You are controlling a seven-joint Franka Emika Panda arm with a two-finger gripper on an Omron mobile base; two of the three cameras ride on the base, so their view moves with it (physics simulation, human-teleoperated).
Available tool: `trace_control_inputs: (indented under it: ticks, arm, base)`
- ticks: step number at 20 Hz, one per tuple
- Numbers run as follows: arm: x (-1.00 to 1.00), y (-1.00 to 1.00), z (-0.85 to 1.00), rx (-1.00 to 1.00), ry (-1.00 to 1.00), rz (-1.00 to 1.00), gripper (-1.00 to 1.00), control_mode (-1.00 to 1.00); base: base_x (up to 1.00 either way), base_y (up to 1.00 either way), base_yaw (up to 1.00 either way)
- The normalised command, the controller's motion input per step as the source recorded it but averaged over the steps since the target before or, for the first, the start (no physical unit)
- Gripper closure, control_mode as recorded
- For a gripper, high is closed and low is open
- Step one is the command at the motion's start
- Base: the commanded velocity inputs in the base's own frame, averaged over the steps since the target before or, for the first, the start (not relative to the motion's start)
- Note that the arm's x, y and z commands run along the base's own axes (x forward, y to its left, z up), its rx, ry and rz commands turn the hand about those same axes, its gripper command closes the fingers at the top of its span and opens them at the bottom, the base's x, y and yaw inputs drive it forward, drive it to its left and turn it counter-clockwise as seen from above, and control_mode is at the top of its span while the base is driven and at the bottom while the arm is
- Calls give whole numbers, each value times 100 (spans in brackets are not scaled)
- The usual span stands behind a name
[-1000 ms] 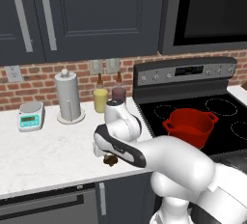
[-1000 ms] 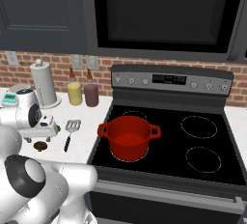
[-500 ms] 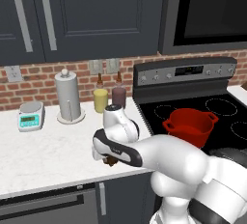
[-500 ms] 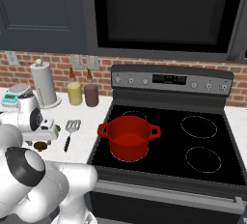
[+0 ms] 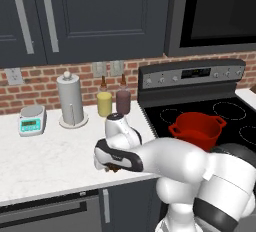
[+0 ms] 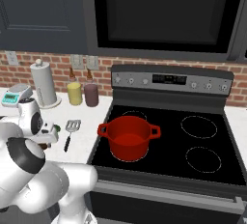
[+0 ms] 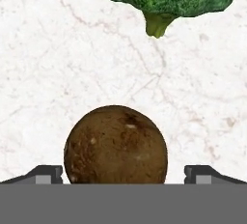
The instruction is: Put the mushroom and broccoli in the pot. Retrieve the spatula and lightly stir the vegetables in the pot.
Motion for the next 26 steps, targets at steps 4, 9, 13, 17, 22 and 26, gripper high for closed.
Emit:
trace_control_inputs:
  ticks: [4, 9, 13, 17, 22, 26]
  arm:
    - [3, 5, -19, 0, 0, 0, -100, -100]
    - [1, 1, -14, 0, 0, 0, 100, -100]
    - [0, 0, 0, 0, 0, 0, 100, -100]
    - [0, 0, 0, 0, 0, 0, 100, -100]
    - [-9, 0, 16, 0, -2, 0, 100, -100]
    - [-44, -17, 68, 1, -12, 0, 100, -100]
  base:
    - [0, 0, 0]
    - [0, 0, 0]
    - [0, 0, 0]
    - [0, 0, 0]
    - [0, 0, 0]
    - [0, 0, 0]
